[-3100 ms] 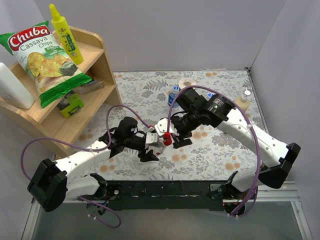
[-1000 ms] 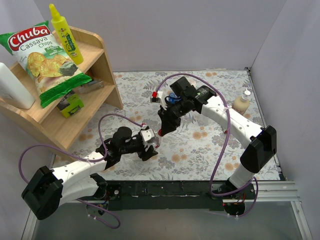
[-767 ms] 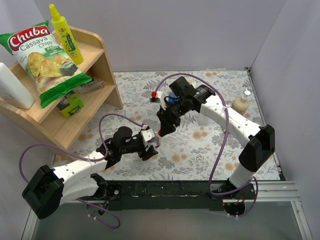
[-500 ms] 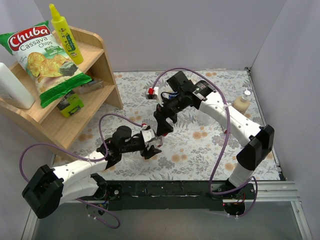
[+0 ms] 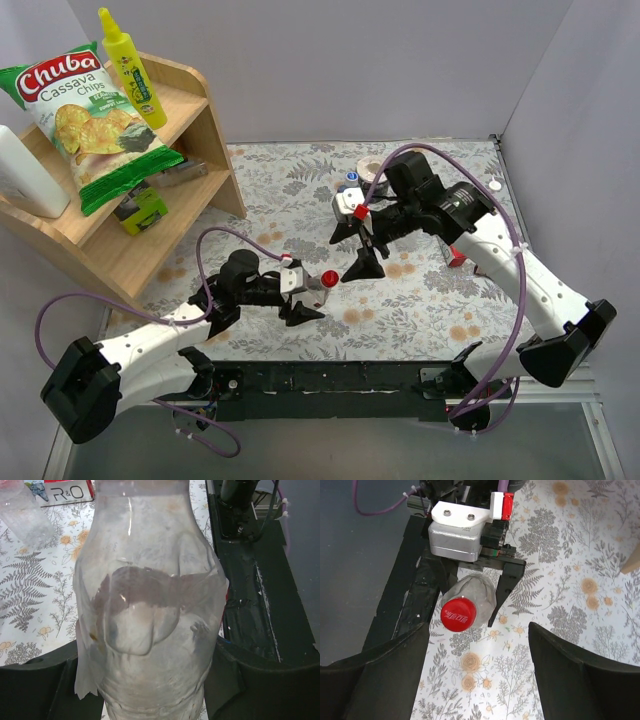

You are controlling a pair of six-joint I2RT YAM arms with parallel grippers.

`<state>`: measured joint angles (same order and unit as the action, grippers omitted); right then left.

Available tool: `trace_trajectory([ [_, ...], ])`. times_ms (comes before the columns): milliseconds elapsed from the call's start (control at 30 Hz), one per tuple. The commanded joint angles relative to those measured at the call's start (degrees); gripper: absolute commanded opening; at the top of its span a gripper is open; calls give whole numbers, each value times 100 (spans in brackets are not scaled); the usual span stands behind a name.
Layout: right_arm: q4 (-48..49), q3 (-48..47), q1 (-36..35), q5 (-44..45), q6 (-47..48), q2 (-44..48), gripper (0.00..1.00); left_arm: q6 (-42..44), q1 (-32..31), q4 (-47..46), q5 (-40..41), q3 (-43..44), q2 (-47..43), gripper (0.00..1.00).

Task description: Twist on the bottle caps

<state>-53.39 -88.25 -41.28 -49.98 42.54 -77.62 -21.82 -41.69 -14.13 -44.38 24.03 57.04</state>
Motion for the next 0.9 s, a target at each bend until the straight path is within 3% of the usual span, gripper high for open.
trace_trajectory([
  [0, 284, 228, 6, -688, 316, -156, 83, 205, 47, 112, -378, 339, 71, 0],
  [600, 232, 387, -38, -1067, 422, -323, 61, -138, 47, -222, -317, 559, 387, 0],
  [867, 302, 457, -38, -988, 308, -323, 57, -445, 108, -441, -167, 462, 343, 0],
])
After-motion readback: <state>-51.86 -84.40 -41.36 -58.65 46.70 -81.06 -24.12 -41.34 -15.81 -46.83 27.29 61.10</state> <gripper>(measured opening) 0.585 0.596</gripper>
